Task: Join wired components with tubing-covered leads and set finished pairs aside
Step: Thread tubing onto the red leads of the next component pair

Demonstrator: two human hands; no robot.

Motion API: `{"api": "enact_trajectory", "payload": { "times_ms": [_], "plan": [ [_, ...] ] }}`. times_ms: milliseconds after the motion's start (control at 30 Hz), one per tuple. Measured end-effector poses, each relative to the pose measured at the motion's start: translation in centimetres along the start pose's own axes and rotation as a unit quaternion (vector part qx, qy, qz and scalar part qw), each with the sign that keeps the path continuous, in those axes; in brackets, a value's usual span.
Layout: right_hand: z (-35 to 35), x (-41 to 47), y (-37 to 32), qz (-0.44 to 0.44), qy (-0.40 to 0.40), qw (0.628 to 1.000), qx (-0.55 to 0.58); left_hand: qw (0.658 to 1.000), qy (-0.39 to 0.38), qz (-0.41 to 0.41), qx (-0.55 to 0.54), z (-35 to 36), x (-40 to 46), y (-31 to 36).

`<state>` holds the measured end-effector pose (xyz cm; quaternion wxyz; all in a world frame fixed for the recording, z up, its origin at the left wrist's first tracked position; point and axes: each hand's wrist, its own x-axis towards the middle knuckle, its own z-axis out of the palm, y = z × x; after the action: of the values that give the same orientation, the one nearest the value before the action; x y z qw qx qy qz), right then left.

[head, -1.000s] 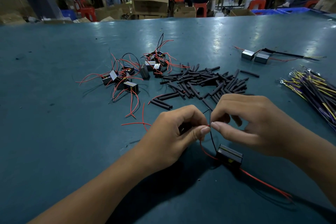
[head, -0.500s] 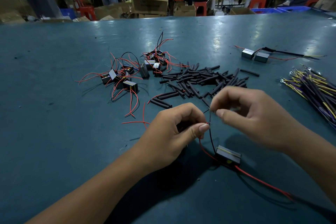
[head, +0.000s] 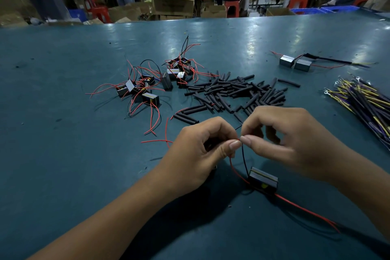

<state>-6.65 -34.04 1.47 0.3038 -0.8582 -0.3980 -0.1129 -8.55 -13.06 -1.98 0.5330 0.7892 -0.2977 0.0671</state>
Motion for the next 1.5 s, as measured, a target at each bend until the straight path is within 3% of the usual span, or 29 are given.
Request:
{"api": "enact_trajectory", "payload": {
  "times_ms": [100,200,233,267,300,367,400,433,533,767,933,1067,1133,1233,1267,1300,1333,1400,1433,1500],
  "plan": [
    [0.6,0.2,-0.4,0.150,-0.010,0.964,0.218,1.000,0.015,0.010,0.015,0.0,0.0,0.0],
    [1.0,0.3,-0.6,0.325,-0.050,0.836,0.439,1.000,0.011,0.012,0.025,0.1,-0.1,0.1],
    [1.0,0.3,-0.6,0.349,-0.060,0.811,0.465,1.000,0.009,0.011,0.023,0.1,-0.1,0.1],
    [0.9,0.3,-0.5,0.351,-0.061,0.809,0.468,1.000,0.007,0.009,0.017,0.1,-0.1,0.1],
    [0.8,0.1,-0.4,0.323,-0.050,0.837,0.439,1.000,0.007,0.005,0.008,0.1,-0.1,0.1],
    [0.2,0.0,-0.1,0.189,0.010,0.948,0.256,1.000,0.003,-0.004,-0.007,0.0,0.0,0.1],
    [-0.2,0.0,0.1,0.109,0.036,0.984,0.136,1.000,-0.003,-0.009,-0.012,-0.1,0.0,0.1],
    [-0.6,0.0,0.4,0.031,0.047,0.997,0.046,1.000,-0.009,-0.013,-0.017,-0.1,0.0,0.1],
    [-1.2,0.0,0.8,-0.106,0.026,0.992,-0.071,0.999,-0.019,-0.019,-0.029,-0.2,0.0,0.0],
    [-0.7,0.2,1.0,-0.164,0.037,0.976,-0.137,0.999,-0.025,-0.018,-0.043,-0.1,0.0,0.2],
    [-0.6,0.2,0.7,-0.117,0.022,0.988,-0.101,1.000,-0.013,-0.012,-0.024,-0.1,-0.1,0.3],
    [0.0,0.0,0.0,0.022,0.024,0.998,0.062,1.000,0.014,0.006,-0.003,0.0,-0.1,0.3],
    [0.4,0.1,-0.3,0.134,-0.003,0.966,0.222,1.000,0.022,0.017,0.013,0.0,-0.1,0.3],
    [0.6,0.2,-0.5,0.315,-0.085,0.815,0.478,0.999,0.019,0.025,0.029,0.0,-0.2,0.3],
    [0.6,0.2,-0.4,0.335,-0.104,0.793,0.498,0.999,0.017,0.023,0.028,0.1,-0.2,0.3],
    [0.4,0.1,-0.3,0.337,-0.108,0.794,0.493,0.999,0.015,0.020,0.021,0.0,-0.2,0.3],
    [0.3,0.0,-0.1,0.314,-0.099,0.825,0.459,1.000,0.013,0.015,0.012,0.0,-0.1,0.3],
    [0.0,0.0,0.2,0.195,-0.029,0.944,0.263,1.000,0.010,0.002,-0.007,-0.1,0.0,0.3],
    [-0.3,0.0,0.5,0.115,0.010,0.983,0.141,1.000,0.007,-0.004,-0.014,-0.1,0.0,0.2],
    [-0.5,0.0,1.0,-0.039,0.036,0.999,-0.012,1.000,0.002,-0.009,-0.026,-0.2,0.0,0.2]
  ]
}}
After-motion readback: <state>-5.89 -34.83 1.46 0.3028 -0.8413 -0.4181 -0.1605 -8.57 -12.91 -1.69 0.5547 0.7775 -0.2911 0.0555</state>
